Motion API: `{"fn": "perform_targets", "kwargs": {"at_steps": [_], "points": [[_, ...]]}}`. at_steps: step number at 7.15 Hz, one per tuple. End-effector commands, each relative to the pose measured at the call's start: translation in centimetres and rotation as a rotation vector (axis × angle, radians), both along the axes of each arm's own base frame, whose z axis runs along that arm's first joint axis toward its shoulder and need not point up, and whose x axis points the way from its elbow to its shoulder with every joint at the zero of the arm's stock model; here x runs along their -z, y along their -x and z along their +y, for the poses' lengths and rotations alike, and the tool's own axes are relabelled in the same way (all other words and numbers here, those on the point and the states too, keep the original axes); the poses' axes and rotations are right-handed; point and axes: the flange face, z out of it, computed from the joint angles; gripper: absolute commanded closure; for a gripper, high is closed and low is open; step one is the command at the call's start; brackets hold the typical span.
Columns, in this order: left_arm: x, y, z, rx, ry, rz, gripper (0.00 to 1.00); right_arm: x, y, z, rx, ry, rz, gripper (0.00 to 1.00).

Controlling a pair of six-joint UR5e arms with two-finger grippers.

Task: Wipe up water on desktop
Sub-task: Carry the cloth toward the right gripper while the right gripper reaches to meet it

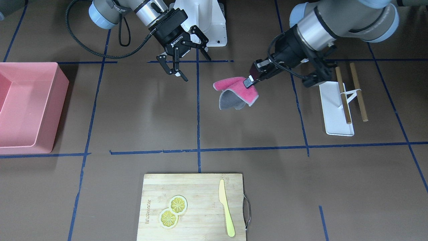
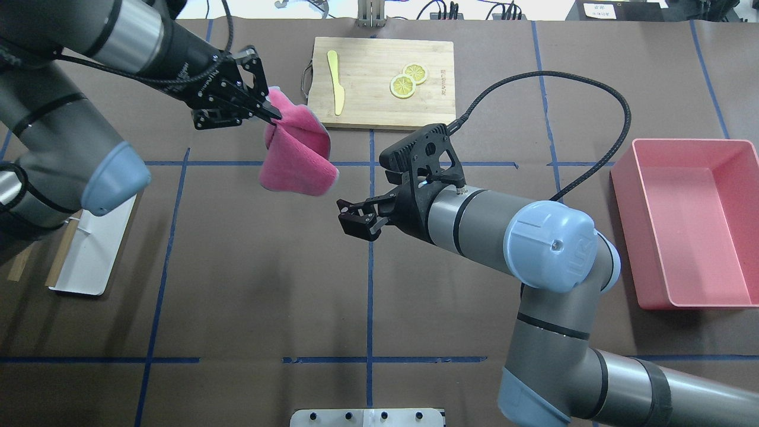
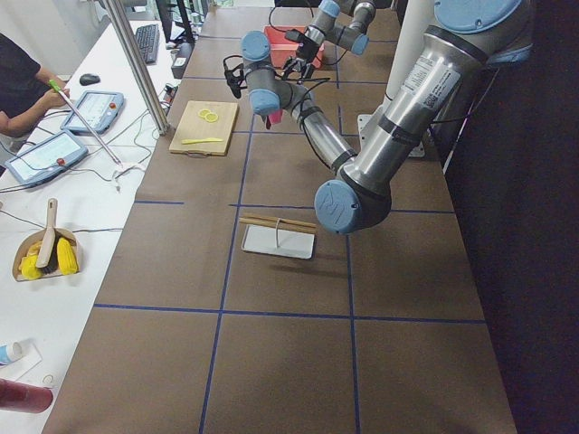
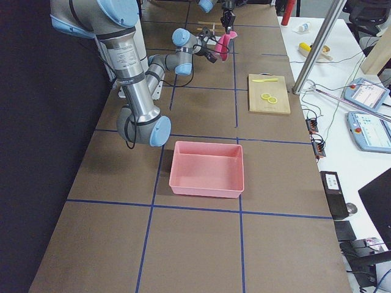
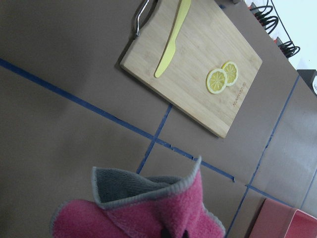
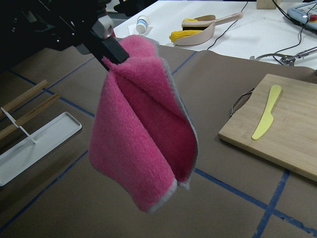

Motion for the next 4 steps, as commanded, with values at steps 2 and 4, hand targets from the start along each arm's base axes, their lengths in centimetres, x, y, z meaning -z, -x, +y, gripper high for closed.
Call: {"fn": "perform_targets", "kwargs": {"at_steps": [2, 4], "points": [[2.0, -4.0, 2.4, -0.075, -0.011, 0.019, 1.00, 0.1, 0.9, 1.0, 0.020, -0.005, 0.002, 0.00], [3.5, -5.8, 3.9, -0.116, -0.026, 0.036, 0.99, 0.0, 1.2, 1.2, 0.008, -0.004, 0.005, 0.00]]}}
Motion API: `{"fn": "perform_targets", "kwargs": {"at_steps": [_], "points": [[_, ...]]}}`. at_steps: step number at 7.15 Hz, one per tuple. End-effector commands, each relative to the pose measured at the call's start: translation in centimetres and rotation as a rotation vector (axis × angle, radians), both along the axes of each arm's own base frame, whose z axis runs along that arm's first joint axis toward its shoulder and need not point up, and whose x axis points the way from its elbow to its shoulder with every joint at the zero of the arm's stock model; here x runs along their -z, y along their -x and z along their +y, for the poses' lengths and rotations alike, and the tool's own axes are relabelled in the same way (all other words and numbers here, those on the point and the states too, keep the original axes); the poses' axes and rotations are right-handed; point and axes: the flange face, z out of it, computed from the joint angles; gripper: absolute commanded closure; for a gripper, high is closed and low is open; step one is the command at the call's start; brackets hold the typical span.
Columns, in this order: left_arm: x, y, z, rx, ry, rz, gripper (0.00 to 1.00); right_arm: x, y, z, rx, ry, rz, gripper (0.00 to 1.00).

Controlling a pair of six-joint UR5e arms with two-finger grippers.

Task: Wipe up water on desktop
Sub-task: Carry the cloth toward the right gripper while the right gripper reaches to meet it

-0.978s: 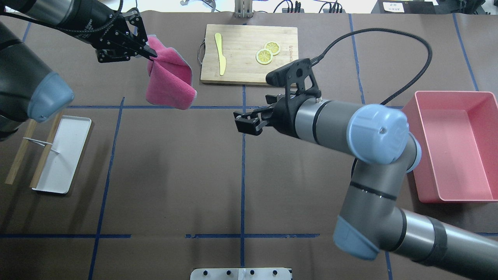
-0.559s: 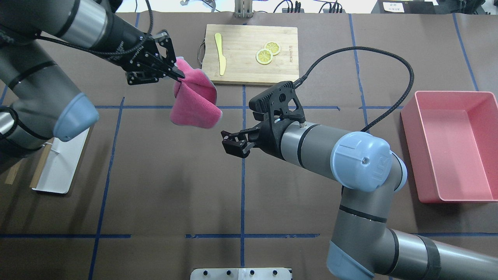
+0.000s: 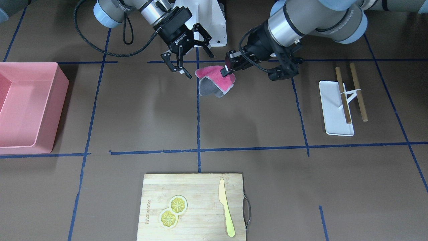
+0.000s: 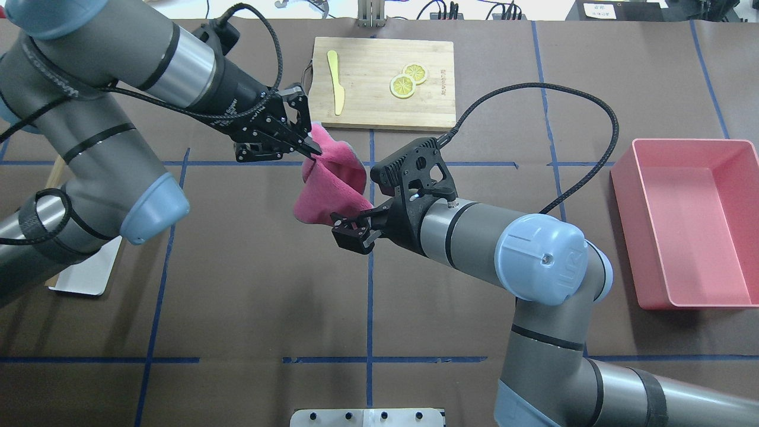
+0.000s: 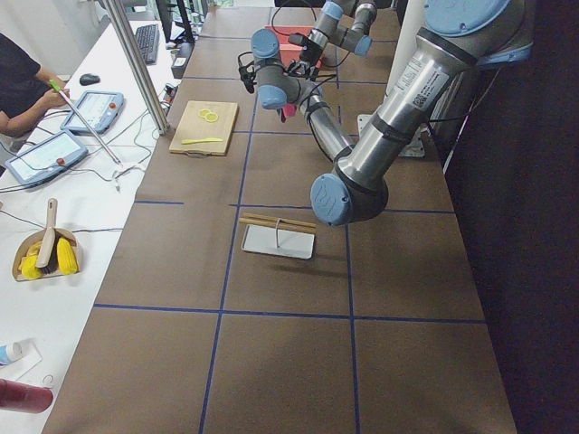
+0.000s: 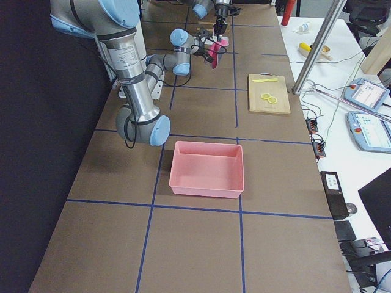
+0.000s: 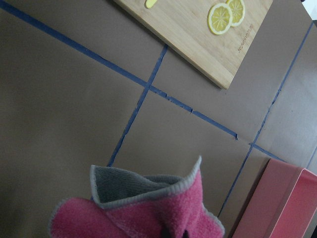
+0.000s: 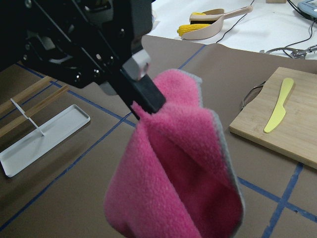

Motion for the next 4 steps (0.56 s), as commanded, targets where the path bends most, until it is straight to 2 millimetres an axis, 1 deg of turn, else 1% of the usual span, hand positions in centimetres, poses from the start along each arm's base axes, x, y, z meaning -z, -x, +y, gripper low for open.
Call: {"fn": "perform_targets", "kwargs": {"at_steps": [1, 3, 4], "points": [[1.20, -1.09, 1.14, -0.034, -0.016, 0.016, 0.99, -0.01, 0.28, 0.29, -0.009, -0.001, 0.001, 0.00], [1.26, -1.27, 1.37, -0.041, -0.019, 0.017, 0.98, -0.09, 0.52, 0.63, -0.005, 0.000, 0.002, 0.00], [1.47, -1.53, 1.88, -0.050, -0.021, 0.021, 0.98, -0.01, 0.62, 0.78, -0.002, -0.001, 0.001, 0.00]]}}
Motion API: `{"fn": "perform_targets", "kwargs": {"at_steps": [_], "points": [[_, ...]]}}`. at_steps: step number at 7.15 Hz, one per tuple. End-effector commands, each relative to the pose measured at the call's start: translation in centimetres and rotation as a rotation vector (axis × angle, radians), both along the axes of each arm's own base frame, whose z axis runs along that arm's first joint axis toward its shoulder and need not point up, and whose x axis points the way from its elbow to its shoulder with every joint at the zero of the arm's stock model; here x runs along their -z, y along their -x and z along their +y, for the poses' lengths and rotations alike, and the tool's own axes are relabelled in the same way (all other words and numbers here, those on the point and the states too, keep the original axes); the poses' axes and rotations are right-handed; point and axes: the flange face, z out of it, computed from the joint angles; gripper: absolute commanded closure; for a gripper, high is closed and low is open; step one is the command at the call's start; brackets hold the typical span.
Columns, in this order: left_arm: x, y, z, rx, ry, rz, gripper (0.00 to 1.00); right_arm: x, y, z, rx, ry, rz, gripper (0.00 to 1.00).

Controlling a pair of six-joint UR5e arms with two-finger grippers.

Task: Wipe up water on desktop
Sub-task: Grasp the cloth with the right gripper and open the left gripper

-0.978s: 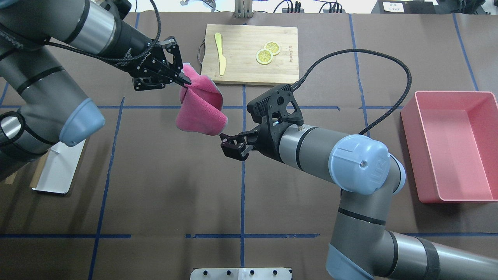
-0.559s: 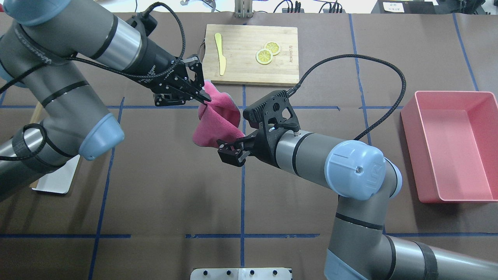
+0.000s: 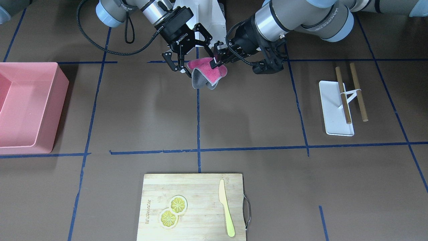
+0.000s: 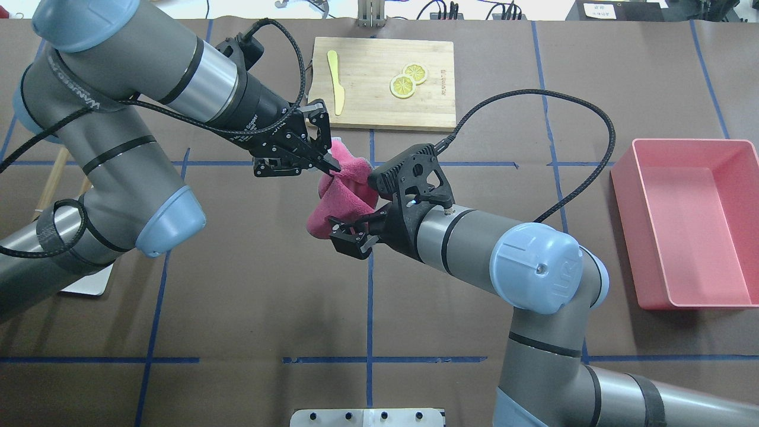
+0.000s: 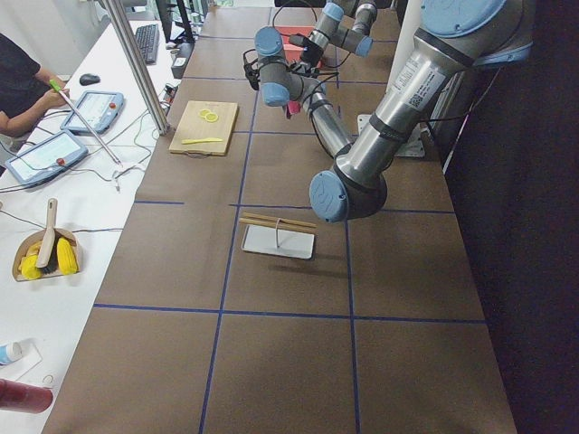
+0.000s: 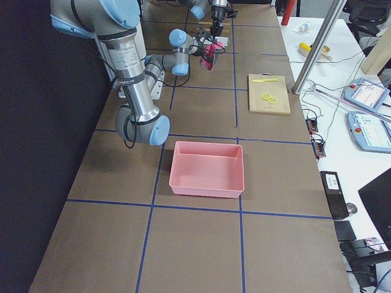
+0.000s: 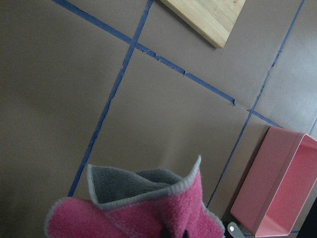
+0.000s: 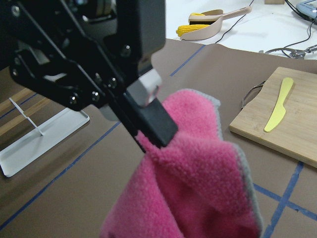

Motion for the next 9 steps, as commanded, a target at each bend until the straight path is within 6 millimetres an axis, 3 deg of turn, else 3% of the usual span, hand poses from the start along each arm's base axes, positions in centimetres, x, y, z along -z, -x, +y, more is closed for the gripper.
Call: {"fn": "perform_targets", "kwargs": {"at_steps": [1, 2, 4, 7, 8, 9], "points": [[0.25, -0.23, 0.51, -0.009, -0.005, 0.005, 0.98, 0.09, 0.07, 0.21, 0.003, 0.001, -0.003, 0.01], [0.20, -0.41, 0.59, -0.012, -0.004, 0.004, 0.98, 0.06, 0.12, 0.37, 0.006, 0.001, -0.003, 0.25], [0.02, -0.49, 0.64, -0.014, -0.004, 0.002, 0.98, 0.05, -0.08, 0.38, 0.006, 0.001, -0.005, 0.98], [0.03, -0.41, 0.71, -0.014, -0.008, 0.003, 0.97, 0.37, -0.19, 0.51, 0.007, 0.010, -0.016, 1.00], [0.09, -0.36, 0.76, -0.014, -0.010, 0.005, 0.84, 0.29, -0.19, 0.51, 0.007, 0.011, -0.015, 1.00], [0.00, -0.30, 0.81, -0.014, -0.017, 0.007, 0.01, 0.34, -0.30, 0.45, 0.005, 0.010, -0.016, 1.00]]}}
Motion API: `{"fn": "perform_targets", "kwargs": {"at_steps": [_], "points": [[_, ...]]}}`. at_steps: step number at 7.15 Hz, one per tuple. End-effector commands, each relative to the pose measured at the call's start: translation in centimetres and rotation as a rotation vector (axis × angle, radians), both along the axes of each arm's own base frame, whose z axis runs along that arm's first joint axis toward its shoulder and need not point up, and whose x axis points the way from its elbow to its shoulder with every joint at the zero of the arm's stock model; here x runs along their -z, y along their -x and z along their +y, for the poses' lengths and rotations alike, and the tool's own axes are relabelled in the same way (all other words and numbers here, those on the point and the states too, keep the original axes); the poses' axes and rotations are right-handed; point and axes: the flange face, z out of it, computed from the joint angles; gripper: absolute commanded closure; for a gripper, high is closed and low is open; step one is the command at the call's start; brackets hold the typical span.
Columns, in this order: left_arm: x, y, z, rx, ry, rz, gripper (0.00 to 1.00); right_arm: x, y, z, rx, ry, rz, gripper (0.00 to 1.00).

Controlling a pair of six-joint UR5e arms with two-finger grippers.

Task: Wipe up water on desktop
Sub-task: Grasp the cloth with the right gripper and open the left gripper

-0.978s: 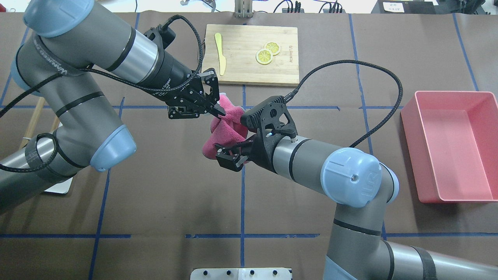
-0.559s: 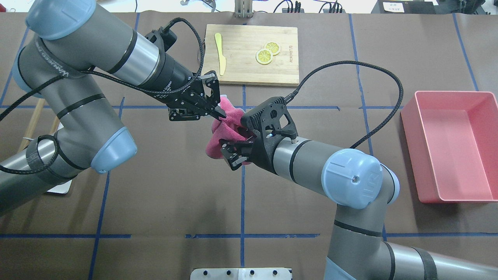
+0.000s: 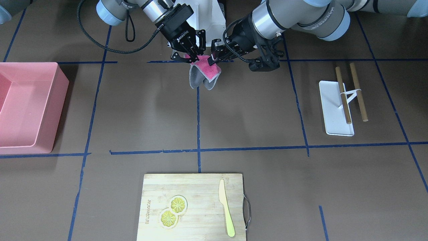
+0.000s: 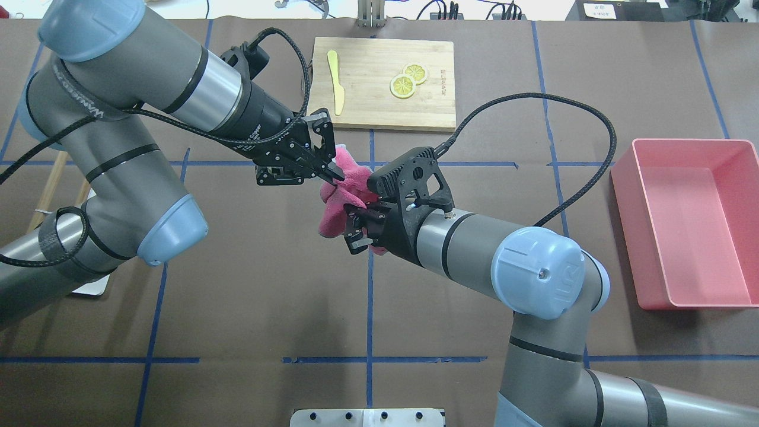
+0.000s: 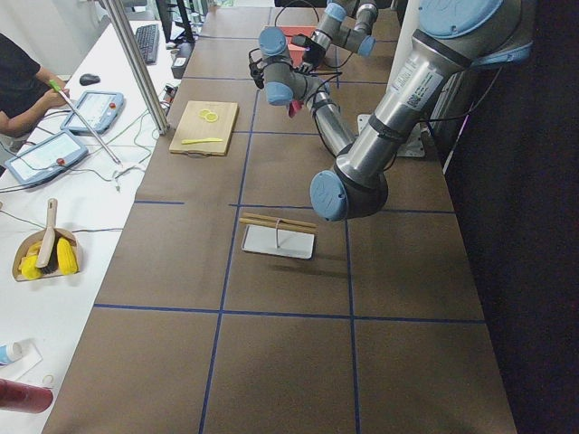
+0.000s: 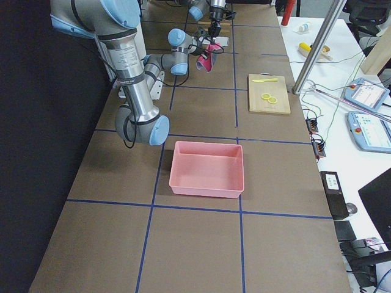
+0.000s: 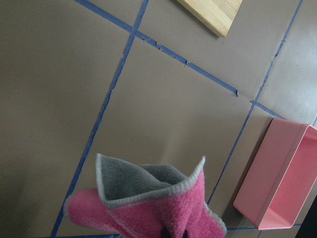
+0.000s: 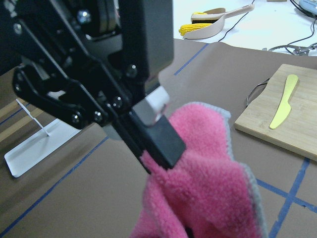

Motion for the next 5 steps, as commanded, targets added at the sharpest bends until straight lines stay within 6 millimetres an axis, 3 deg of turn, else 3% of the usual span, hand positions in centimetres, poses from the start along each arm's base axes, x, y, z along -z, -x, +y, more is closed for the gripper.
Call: {"fn": "perform_targets", "kwargs": {"at_steps": [1, 5], "points": [[-0.10, 0.21, 0.05, 0.004, -0.003, 0.002, 0.00, 0.03, -0.04, 0.05, 0.001, 0.000, -0.001, 1.00], [-0.58, 1.10, -0.82, 0.022, 0.011, -0.011, 0.00, 0.11, -0.80, 0.21, 0.004, -0.003, -0.006, 1.00]]}}
